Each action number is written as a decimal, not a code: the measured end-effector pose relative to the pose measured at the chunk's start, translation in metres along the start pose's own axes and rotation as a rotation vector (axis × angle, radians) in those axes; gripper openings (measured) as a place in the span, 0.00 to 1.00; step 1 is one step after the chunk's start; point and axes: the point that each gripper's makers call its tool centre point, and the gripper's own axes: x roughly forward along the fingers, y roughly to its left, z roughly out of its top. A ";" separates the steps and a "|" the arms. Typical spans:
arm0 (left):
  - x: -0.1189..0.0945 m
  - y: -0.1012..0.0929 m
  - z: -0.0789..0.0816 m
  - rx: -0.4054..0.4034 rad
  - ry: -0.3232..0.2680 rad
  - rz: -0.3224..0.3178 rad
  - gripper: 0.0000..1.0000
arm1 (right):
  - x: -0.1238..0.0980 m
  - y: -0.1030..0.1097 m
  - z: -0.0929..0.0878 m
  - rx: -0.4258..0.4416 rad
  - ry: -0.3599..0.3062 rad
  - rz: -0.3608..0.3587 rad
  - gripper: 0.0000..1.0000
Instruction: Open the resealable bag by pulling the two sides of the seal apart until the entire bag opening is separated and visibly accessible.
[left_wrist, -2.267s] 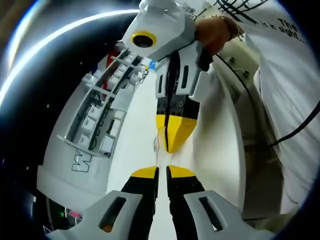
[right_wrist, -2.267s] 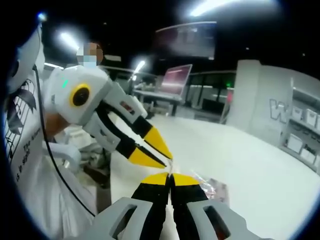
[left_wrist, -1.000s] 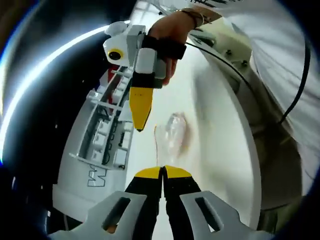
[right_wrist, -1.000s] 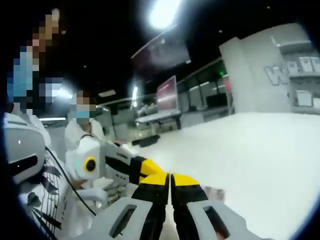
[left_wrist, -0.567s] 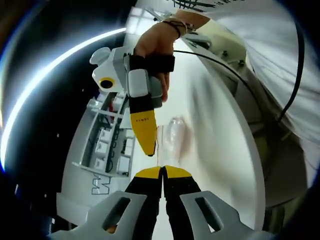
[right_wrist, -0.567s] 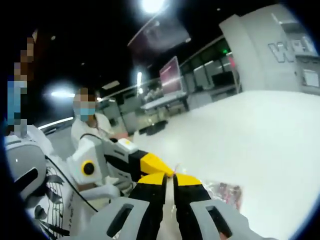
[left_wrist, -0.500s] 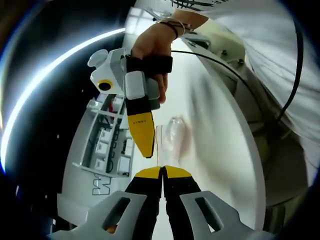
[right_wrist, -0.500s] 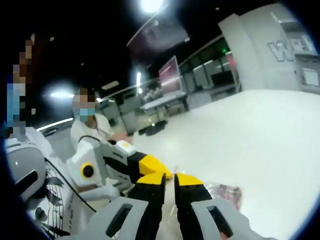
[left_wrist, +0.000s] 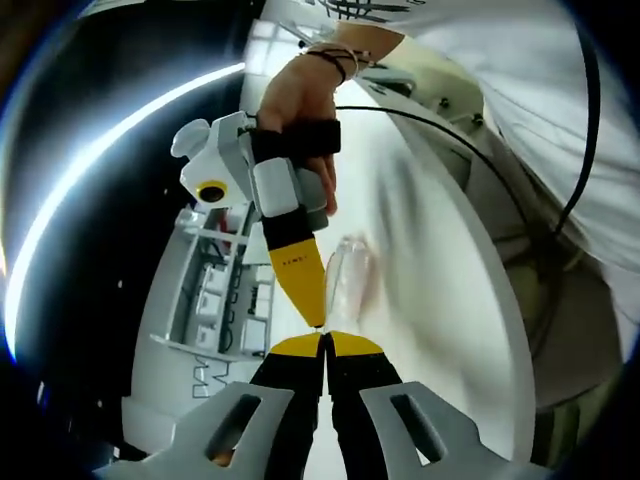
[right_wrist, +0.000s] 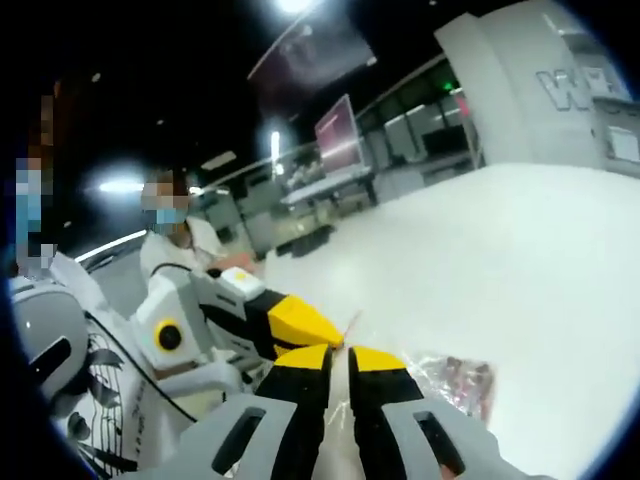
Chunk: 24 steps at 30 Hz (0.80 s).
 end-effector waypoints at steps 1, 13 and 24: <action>0.000 0.001 0.000 0.000 -0.001 0.001 0.01 | 0.001 0.001 -0.001 0.004 0.002 0.004 0.03; -0.001 0.002 0.001 0.025 0.006 -0.005 0.01 | 0.000 0.002 -0.004 0.055 -0.009 0.028 0.00; -0.001 0.003 -0.001 0.035 0.005 -0.004 0.01 | -0.008 -0.010 0.001 -0.074 -0.023 -0.093 0.00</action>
